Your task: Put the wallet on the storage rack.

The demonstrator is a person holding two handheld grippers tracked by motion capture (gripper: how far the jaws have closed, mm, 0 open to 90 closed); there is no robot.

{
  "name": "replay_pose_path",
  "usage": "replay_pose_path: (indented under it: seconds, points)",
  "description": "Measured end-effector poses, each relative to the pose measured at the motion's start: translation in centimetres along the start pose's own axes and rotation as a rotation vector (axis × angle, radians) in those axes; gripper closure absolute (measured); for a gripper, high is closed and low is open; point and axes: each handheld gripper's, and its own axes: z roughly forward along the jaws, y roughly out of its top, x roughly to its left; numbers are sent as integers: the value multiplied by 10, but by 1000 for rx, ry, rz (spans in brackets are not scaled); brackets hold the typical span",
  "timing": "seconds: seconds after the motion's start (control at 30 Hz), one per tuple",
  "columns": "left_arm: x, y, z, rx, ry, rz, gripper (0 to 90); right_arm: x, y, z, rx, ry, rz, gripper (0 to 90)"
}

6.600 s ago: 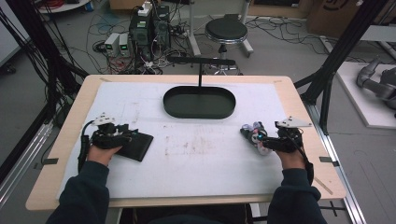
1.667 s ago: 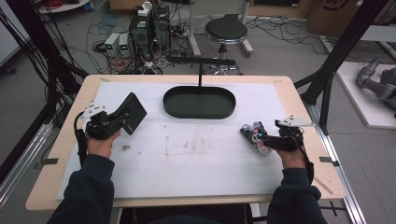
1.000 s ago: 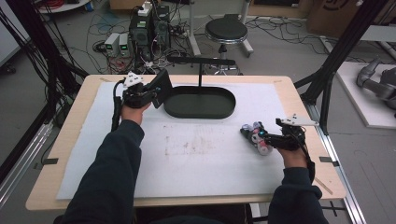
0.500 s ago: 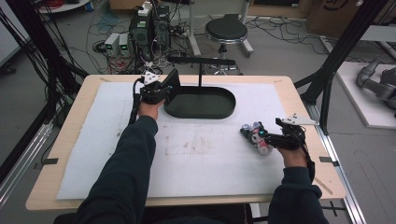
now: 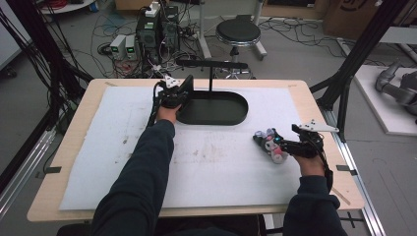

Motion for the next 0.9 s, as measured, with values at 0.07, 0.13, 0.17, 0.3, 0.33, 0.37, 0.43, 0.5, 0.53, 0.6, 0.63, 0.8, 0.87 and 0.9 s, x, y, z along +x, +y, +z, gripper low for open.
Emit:
replay_pose_path:
  seconds: [0.07, 0.13, 0.17, 0.3, 0.33, 0.37, 0.43, 0.5, 0.53, 0.6, 0.63, 0.8, 0.87, 0.9]
  points:
    - [-2, -2, 3, 19, 1, -4, 760, 0, 0, 0, -1, 3, 0, 214]
    - [-4, -2, 3, 20, -10, -33, 686, -1, 0, -1, -3, 4, -1, 214]
    - [-4, -2, 3, 19, -22, -68, 605, -1, 0, -1, -3, 3, -1, 214]
    - [-5, 1, -1, 22, -63, -108, 494, 0, 0, -2, -4, 4, -1, 214]
    - [-6, 2, -4, 16, -78, -119, 473, 0, 0, -2, -4, 5, -2, 214]
    - [-6, 2, -6, 11, -96, -127, 471, 0, 0, -2, -8, 6, -4, 214]
    - [-8, 2, -9, 13, -119, -126, 495, 1, 0, -2, -8, 6, -2, 214]
    - [-10, 1, -12, 13, -137, -115, 566, 2, 0, -3, -11, 6, -3, 214]
    - [-12, 1, -13, 14, -145, -114, 578, 2, 1, -3, -9, 5, -2, 214]
    - [-16, 1, -15, 22, -158, -92, 588, 3, 1, -4, -14, 8, -4, 214]
    - [-19, 0, -15, 24, -163, -85, 589, 3, 1, -4, -13, 8, -6, 214]
    - [-27, 1, -16, 15, -183, -84, 553, 3, 1, -3, -10, 10, -9, 215]
    - [-29, 1, -16, 12, -187, -77, 612, 3, 1, -3, -9, 10, -7, 215]
    - [-29, 1, -16, 15, -172, -61, 654, 3, 1, -3, -9, 11, -7, 215]
